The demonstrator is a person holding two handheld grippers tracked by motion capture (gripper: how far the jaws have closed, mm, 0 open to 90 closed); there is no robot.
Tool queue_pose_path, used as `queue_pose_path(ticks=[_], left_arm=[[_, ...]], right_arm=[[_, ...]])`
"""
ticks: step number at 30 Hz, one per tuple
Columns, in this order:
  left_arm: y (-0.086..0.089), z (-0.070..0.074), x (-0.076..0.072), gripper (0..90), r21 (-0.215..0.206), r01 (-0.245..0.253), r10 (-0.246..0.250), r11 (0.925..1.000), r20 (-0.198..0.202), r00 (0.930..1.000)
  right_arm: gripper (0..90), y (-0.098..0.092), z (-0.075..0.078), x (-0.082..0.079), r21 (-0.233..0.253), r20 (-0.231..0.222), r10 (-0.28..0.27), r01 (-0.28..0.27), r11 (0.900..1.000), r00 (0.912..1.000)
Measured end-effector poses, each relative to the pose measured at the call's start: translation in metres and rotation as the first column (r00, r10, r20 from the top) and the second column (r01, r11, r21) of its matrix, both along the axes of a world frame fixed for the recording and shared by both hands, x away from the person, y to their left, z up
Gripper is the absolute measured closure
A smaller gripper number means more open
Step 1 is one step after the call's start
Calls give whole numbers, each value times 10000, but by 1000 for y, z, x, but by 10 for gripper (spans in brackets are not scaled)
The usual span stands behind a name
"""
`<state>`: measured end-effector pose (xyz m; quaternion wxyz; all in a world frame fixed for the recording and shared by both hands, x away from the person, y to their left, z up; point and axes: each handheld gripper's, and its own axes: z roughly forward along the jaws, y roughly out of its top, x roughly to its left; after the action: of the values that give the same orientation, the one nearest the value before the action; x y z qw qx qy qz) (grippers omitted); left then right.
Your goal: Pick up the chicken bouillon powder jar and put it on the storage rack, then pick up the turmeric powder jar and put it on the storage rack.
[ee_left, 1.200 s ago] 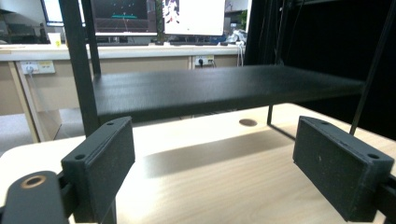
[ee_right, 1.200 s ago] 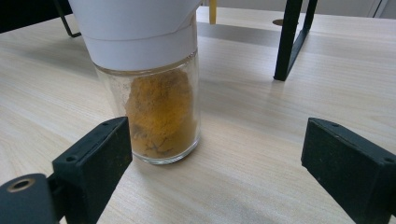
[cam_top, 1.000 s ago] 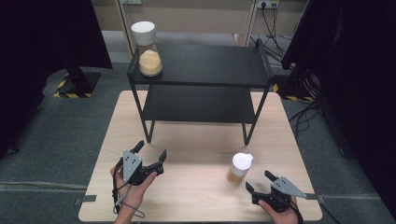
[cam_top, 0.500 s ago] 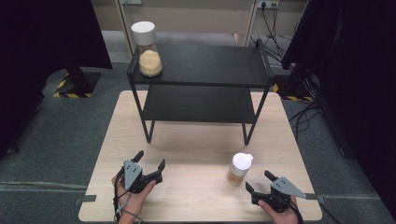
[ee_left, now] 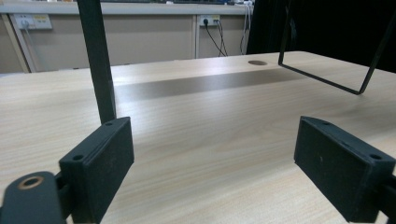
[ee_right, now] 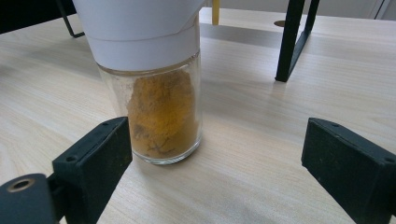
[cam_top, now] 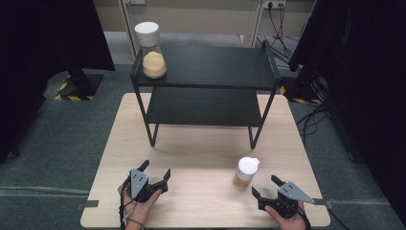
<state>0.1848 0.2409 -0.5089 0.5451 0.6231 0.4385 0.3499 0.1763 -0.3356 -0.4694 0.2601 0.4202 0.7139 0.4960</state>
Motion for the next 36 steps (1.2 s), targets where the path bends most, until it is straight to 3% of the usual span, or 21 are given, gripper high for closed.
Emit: queue_pose_path(ticks=[29,36], left_arm=[[0,2,0,113,196,95,-94,9998,-41,9999],[0,2,0,113,65,61,-61,10000,-82,9999]], right_arm=[[87,0,0,0,-82,28,140,-139,9999,9999],[88,-1,0,1,-111,55,290,-289,9995,9996]])
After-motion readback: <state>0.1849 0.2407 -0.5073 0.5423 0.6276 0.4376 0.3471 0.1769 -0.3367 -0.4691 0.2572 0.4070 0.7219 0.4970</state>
